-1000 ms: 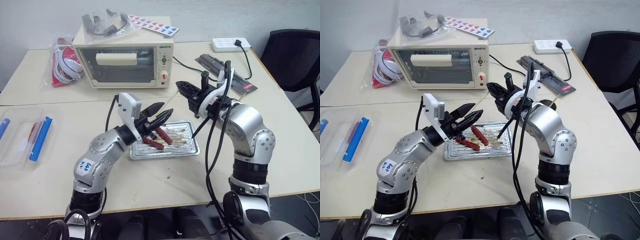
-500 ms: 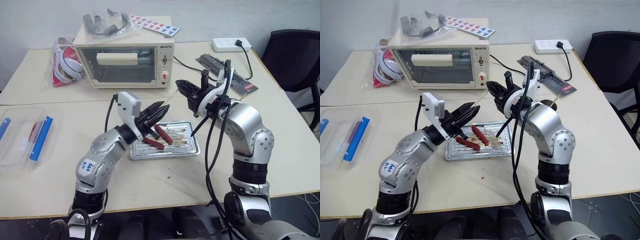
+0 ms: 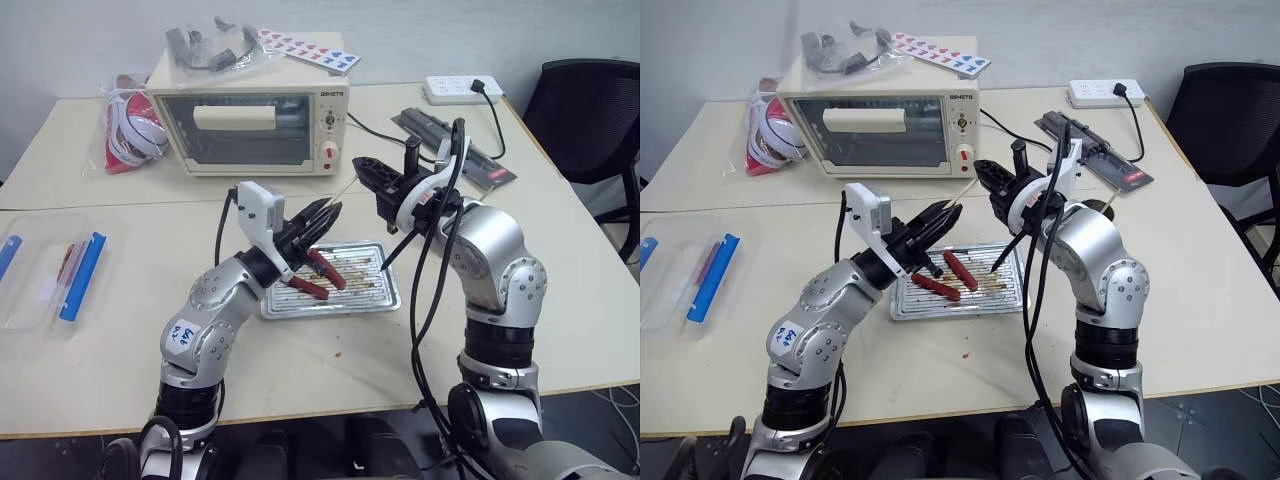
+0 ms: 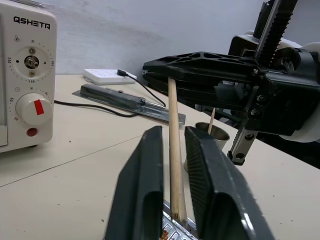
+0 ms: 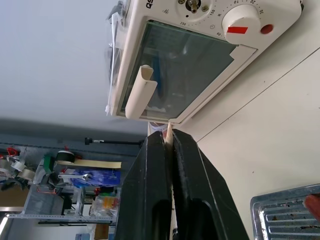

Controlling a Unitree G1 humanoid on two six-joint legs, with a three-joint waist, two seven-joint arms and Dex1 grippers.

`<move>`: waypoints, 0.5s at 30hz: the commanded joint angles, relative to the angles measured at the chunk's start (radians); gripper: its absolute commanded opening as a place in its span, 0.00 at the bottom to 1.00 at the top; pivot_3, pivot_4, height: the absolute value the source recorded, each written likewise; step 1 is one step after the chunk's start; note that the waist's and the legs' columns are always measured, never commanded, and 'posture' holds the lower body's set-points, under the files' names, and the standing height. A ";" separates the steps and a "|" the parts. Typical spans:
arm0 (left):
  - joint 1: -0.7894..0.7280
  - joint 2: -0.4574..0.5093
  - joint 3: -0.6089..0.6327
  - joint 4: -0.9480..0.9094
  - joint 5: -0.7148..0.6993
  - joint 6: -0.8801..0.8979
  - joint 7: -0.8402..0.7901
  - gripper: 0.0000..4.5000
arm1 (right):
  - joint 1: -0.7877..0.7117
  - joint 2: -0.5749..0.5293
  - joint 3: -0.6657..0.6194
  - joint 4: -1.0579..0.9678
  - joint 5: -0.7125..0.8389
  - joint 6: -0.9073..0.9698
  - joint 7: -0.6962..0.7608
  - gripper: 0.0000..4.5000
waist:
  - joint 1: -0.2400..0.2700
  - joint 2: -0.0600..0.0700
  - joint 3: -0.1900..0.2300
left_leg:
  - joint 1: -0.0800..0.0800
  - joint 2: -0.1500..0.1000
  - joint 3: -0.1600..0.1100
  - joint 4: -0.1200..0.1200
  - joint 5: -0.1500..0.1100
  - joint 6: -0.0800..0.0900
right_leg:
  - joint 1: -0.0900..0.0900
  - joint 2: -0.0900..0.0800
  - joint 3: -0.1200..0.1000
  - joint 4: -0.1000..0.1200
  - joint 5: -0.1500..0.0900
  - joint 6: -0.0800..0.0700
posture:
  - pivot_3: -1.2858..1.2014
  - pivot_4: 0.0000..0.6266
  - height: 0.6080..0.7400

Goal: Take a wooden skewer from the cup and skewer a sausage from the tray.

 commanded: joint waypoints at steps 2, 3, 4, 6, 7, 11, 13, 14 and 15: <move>-0.021 0.002 0.017 -0.041 -0.003 -0.015 0.010 0.01 | -0.004 -0.016 0.004 -0.019 0.032 0.003 0.011 0.00 | 0.000 0.000 0.000 | 0.000 0.000 0.000 0.000 0.000 0.000 | 0.000 0.000 0.000 0.000 0.000 0.000 | 0.52 0.24 1.00; -0.022 0.003 0.019 -0.041 -0.004 -0.014 0.011 0.01 | -0.003 -0.018 0.005 -0.019 0.034 0.003 0.012 0.00 | 0.000 0.000 0.000 | 0.000 0.000 0.000 0.000 0.000 0.000 | 0.000 0.000 0.000 0.000 0.000 0.000 | 0.52 0.24 1.00; -0.023 0.003 0.019 -0.041 -0.004 -0.014 0.012 0.01 | -0.003 -0.020 0.005 -0.019 0.035 0.002 0.013 0.00 | 0.000 0.000 0.000 | 0.000 0.000 0.000 0.000 0.000 0.000 | 0.000 0.000 0.000 0.000 0.000 0.000 | 0.52 0.24 1.00; -0.025 0.003 0.020 -0.040 -0.004 -0.014 0.013 0.01 | -0.001 -0.023 0.007 -0.018 0.037 0.002 0.015 0.00 | 0.000 0.000 0.000 | 0.000 0.000 0.000 0.000 0.000 0.000 | 0.000 0.000 0.000 0.000 0.000 0.000 | 0.52 0.24 1.00; -0.026 0.002 0.021 -0.039 -0.006 -0.014 0.013 0.01 | 0.000 -0.024 0.008 -0.018 0.038 0.002 0.015 0.00 | 0.000 0.000 0.000 | 0.000 0.000 0.000 0.000 0.000 0.000 | 0.000 0.000 0.000 0.000 0.000 0.000 | 0.52 0.24 1.00; -0.029 0.000 0.023 -0.035 -0.011 -0.014 0.011 0.12 | 0.001 -0.027 0.012 -0.017 0.040 0.000 0.016 0.00 | 0.000 0.000 0.000 | 0.000 0.000 0.000 0.000 0.000 0.000 | 0.000 0.000 0.000 0.000 0.000 0.000 | 0.52 0.24 1.00; -0.031 0.002 0.022 -0.035 -0.006 -0.018 0.011 0.21 | 0.001 -0.027 0.014 -0.016 0.039 -0.001 0.017 0.00 | 0.000 0.000 0.000 | 0.000 0.000 0.000 0.000 0.000 0.000 | 0.000 0.000 0.000 0.000 0.000 0.000 | 0.52 0.24 1.00; -0.032 0.003 0.021 -0.036 -0.005 -0.018 0.011 0.27 | 0.001 -0.027 0.014 -0.016 0.039 -0.002 0.018 0.00 | 0.001 0.000 0.000 | 0.000 0.000 0.000 0.000 0.000 0.000 | 0.000 0.000 0.000 0.000 0.000 0.000 | 0.52 0.24 1.00; -0.033 0.003 0.019 -0.038 -0.002 -0.020 0.012 0.32 | 0.001 -0.027 0.014 -0.016 0.041 -0.004 0.016 0.00 | 0.000 0.000 0.000 | 0.000 0.000 0.000 0.000 0.000 0.000 | 0.000 0.000 0.000 0.000 0.000 0.000 | 0.52 0.24 1.00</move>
